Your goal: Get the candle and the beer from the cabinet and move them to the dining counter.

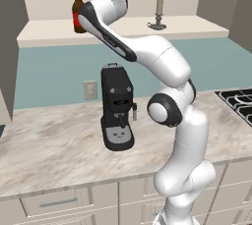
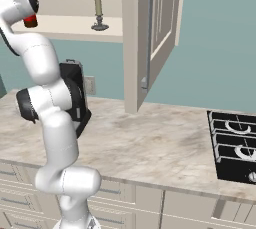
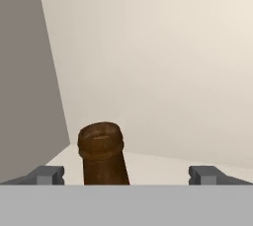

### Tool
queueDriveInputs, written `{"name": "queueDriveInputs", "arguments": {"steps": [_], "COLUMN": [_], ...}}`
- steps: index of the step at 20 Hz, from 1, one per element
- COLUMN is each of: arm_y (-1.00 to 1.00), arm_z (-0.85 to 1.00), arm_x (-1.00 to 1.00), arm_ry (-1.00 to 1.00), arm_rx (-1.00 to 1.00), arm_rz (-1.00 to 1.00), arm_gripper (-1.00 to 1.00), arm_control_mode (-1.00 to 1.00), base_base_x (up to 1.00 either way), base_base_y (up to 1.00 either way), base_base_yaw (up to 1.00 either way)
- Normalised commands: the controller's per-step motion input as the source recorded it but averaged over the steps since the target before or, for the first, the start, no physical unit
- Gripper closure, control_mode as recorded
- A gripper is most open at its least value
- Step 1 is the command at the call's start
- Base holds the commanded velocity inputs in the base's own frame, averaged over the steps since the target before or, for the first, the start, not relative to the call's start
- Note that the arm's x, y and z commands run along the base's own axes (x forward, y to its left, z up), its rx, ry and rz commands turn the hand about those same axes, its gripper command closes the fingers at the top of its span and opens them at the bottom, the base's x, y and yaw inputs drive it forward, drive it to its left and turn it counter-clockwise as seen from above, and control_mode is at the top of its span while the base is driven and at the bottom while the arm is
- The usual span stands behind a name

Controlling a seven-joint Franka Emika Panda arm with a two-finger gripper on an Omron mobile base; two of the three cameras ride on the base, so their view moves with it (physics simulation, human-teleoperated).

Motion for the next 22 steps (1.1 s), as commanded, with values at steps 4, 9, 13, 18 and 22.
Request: {"name": "queueDriveInputs", "arguments": {"steps": [4,9,13,18,22], "arm_y": [0.0,0.0,-0.05,0.0,0.0], "arm_z": [0.0,0.0,0.0,0.0,0.0], "arm_x": [0.0,0.0,0.0,0.0,0.0], "arm_ry": [0.0,0.0,0.0,0.0,0.0], "arm_rx": [0.0,0.0,0.0,0.0,0.0], "arm_rz": [0.0,0.0,0.01,0.0,0.0], "arm_gripper": [-1.0,-1.0,1.0,1.0,1.0], "arm_control_mode": [-1.0,-1.0,-1.0,-1.0,-1.0], "base_base_x": [0.0,0.0,0.0,0.0,0.0], "base_base_y": [0.0,0.0,0.0,0.0,0.0], "base_base_yaw": [0.0,0.0,0.0,0.0,0.0]}}
